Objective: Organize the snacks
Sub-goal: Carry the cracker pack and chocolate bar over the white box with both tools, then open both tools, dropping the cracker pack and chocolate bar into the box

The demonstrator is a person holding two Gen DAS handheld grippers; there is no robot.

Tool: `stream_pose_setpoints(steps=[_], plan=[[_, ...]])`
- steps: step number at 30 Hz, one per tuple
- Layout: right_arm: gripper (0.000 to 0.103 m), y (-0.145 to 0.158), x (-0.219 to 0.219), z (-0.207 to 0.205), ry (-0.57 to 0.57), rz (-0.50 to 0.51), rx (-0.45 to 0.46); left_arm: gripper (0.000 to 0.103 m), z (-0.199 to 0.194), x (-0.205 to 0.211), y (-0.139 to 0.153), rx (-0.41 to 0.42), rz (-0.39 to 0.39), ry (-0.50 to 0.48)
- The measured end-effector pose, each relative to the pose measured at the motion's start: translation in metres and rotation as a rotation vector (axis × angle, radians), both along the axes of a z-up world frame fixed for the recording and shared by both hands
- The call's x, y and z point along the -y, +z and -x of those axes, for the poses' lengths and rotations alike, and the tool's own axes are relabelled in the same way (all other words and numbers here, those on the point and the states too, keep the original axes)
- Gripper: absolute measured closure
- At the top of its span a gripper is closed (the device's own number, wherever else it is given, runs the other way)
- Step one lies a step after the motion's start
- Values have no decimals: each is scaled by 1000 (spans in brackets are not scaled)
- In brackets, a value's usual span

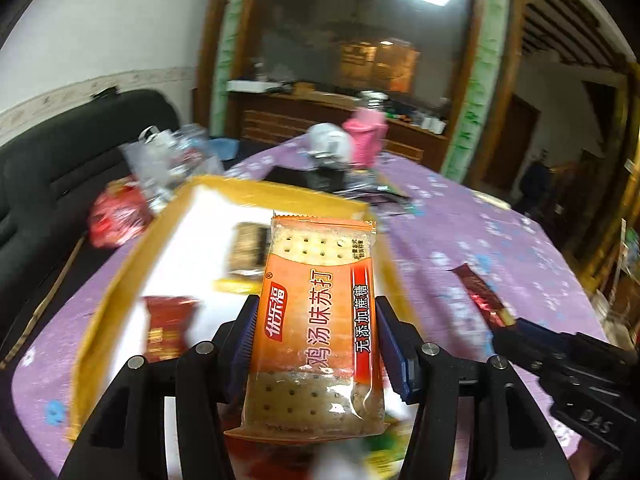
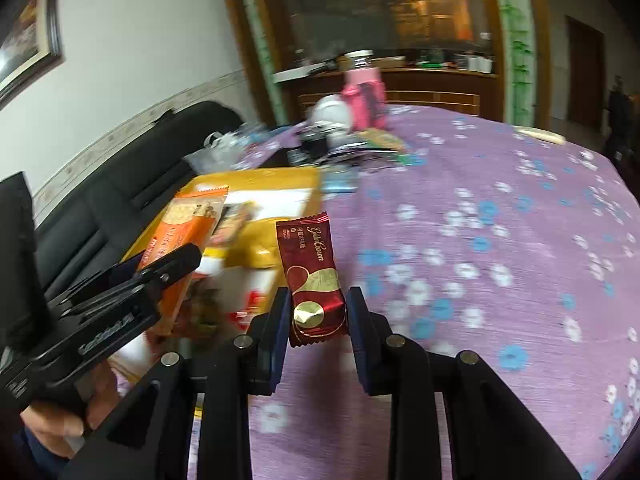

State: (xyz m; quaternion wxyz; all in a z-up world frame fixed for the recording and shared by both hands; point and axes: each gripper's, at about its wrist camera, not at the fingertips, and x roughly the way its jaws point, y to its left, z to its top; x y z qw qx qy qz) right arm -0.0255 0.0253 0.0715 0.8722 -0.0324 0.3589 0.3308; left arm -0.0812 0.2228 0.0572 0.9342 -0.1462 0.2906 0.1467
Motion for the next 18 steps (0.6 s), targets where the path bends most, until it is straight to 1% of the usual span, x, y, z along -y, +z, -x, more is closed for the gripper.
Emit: stream_pose_setpoints(steps=[5,10,11,13,16,18], plan=[[76,-11,-38,6,61,26,-27,44,8,-25,-22,-51,11,58],[76,-19,-67,15,91,67,0,44,7,-28,-32,-79,36,63],[76,-21,-71,15,89,75,2,44,6,-27,-32,-87,33,66],[76,-27,-78,13,90,82,-2,44,0,-25,-37,-132,20,76],[76,-36,-82,8,93,93,-15,44,0,-25,-39,-150,24,85],[76,-40,-83,6,106,87,-26,44,-2,-24,-39,-166,4,92]])
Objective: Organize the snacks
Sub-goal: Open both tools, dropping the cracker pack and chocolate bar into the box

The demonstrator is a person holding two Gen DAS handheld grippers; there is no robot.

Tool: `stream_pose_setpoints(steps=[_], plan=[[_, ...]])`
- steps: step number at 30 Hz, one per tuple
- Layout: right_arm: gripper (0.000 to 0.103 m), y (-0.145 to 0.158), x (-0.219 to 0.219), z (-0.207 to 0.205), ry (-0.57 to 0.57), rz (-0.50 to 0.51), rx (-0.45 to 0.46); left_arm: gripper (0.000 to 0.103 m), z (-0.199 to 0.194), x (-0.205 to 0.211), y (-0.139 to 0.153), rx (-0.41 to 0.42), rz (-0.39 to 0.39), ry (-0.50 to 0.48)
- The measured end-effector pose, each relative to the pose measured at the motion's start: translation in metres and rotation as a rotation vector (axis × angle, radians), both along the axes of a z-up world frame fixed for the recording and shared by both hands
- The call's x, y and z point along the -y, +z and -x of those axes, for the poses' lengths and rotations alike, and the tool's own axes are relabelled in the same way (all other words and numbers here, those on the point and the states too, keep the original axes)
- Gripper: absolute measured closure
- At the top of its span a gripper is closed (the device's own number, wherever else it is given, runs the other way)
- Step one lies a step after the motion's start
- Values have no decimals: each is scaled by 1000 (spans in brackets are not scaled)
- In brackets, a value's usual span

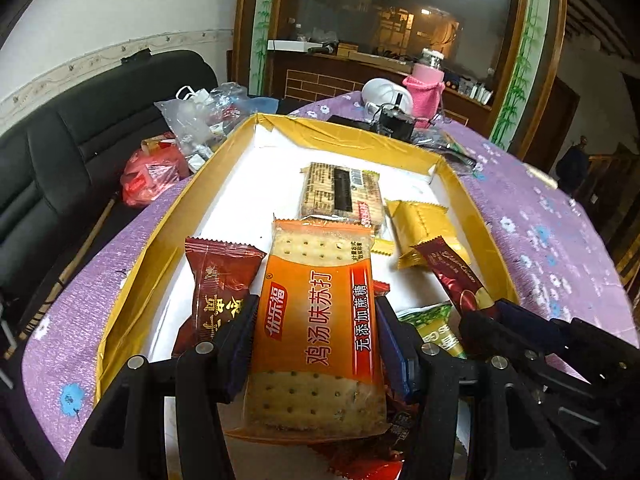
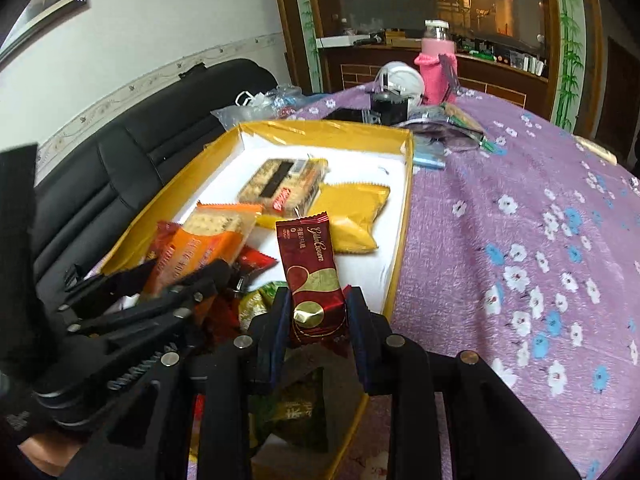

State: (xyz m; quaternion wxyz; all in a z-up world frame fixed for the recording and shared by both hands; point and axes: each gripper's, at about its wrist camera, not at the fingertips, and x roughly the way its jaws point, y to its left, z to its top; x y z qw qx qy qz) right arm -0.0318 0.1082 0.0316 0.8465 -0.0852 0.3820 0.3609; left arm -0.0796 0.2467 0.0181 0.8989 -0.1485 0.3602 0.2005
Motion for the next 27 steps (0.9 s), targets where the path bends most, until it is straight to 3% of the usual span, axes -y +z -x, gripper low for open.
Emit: stream_pose_setpoints(steps=[27], plan=[[76,-4,-5,-2,-10,13,-4,44,-3,6,-1,-63,-105,71]])
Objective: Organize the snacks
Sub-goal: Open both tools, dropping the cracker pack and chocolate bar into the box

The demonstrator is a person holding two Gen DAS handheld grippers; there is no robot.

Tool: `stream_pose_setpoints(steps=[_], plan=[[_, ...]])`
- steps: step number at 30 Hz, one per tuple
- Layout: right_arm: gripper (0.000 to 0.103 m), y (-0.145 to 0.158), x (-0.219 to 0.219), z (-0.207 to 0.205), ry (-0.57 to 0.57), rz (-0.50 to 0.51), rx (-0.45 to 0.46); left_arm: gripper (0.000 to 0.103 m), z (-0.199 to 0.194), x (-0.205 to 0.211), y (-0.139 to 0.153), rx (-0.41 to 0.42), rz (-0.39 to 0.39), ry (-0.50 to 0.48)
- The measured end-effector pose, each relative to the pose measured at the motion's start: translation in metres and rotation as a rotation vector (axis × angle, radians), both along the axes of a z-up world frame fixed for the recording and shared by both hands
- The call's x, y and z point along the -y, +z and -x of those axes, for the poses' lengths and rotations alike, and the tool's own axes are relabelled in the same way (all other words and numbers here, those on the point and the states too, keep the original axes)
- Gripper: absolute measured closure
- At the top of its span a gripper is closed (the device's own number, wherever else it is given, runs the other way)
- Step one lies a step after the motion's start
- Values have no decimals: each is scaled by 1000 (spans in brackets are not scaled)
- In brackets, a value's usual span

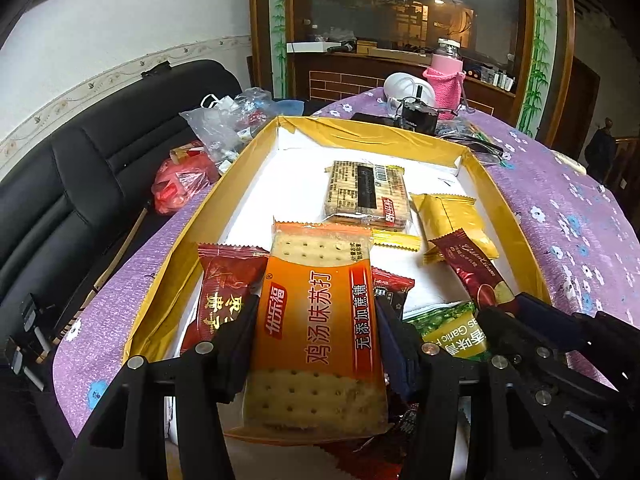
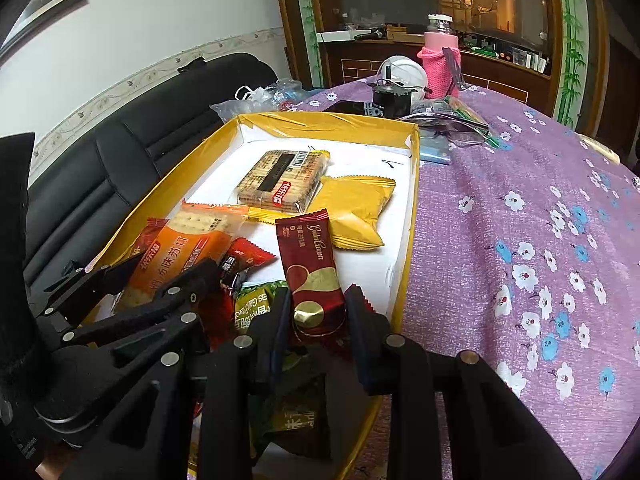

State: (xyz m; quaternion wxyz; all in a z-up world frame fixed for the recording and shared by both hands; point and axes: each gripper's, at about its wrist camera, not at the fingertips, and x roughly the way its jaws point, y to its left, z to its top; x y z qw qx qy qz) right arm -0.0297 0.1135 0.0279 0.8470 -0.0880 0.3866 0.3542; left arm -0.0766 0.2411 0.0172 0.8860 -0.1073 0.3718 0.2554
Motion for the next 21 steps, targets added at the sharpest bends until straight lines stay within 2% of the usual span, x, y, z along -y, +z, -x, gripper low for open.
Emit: stream_pose_setpoints(steps=[18,21], plan=[[71,5,7,4,16,-28,3,43,-2,1,0,-9,-9,1],[64,7,10,4,1,-32,16,43,-2,1,0,-11,-14,3]])
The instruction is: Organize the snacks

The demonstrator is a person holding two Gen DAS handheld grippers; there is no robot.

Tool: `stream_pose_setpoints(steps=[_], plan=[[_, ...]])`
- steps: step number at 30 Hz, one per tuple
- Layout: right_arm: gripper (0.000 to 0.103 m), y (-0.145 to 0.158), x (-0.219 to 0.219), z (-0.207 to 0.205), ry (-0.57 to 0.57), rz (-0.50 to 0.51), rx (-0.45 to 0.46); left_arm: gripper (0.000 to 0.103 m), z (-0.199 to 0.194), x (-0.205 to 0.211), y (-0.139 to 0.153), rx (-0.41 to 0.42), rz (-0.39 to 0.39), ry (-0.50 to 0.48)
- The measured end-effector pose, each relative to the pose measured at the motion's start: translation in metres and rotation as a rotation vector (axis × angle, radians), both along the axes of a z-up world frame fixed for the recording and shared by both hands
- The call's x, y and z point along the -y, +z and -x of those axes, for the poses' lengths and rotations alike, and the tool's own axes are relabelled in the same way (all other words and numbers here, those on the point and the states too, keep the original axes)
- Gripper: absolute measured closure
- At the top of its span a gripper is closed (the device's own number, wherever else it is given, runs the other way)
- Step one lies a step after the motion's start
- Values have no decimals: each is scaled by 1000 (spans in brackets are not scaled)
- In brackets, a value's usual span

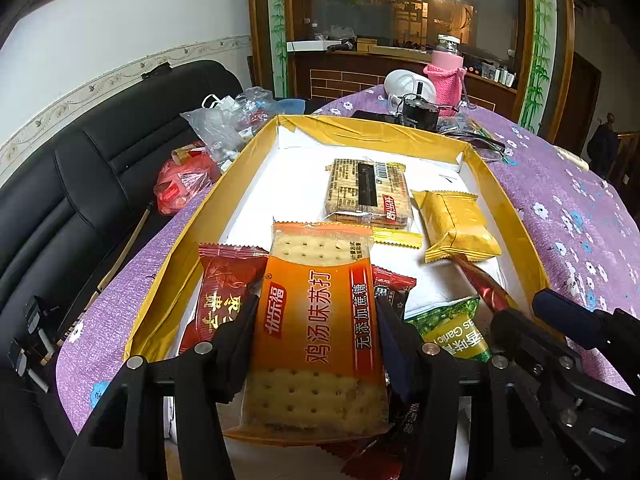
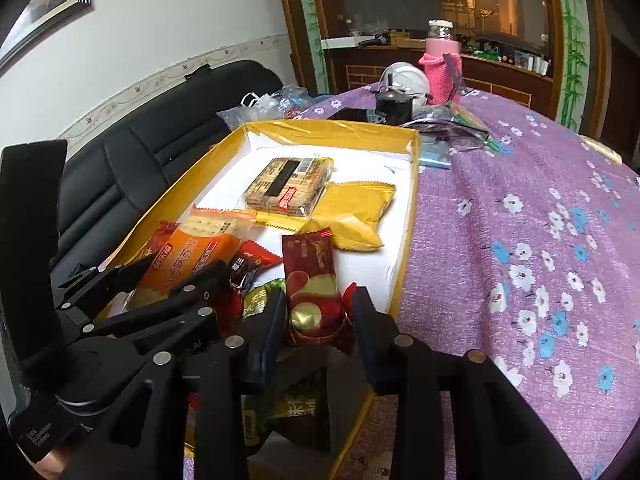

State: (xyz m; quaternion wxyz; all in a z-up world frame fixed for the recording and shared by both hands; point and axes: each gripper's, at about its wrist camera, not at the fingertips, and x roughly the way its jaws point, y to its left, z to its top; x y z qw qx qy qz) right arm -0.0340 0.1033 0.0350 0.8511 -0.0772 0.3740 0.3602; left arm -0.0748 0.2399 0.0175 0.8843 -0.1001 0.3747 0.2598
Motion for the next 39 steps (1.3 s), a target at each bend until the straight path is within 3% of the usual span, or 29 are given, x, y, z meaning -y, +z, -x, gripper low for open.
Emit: stream_pose_setpoints(steps=[12,17,21,25,39], plan=[[60,5,9,5,-4,-19,45,35,-1,5,-1,-14,-38,12],[36,10,23,10,-64,-16,92,24,2,8,2,-1,-48,12],[34,15,32,19,-89,-8,134,15,6,11,5,20,-63,20],[20,19,41,34,-100,10,198,12,11,15,7,35,-74,22],[12,17,84,60,-180,60,306,1,15,46,11,60,-138,-30]])
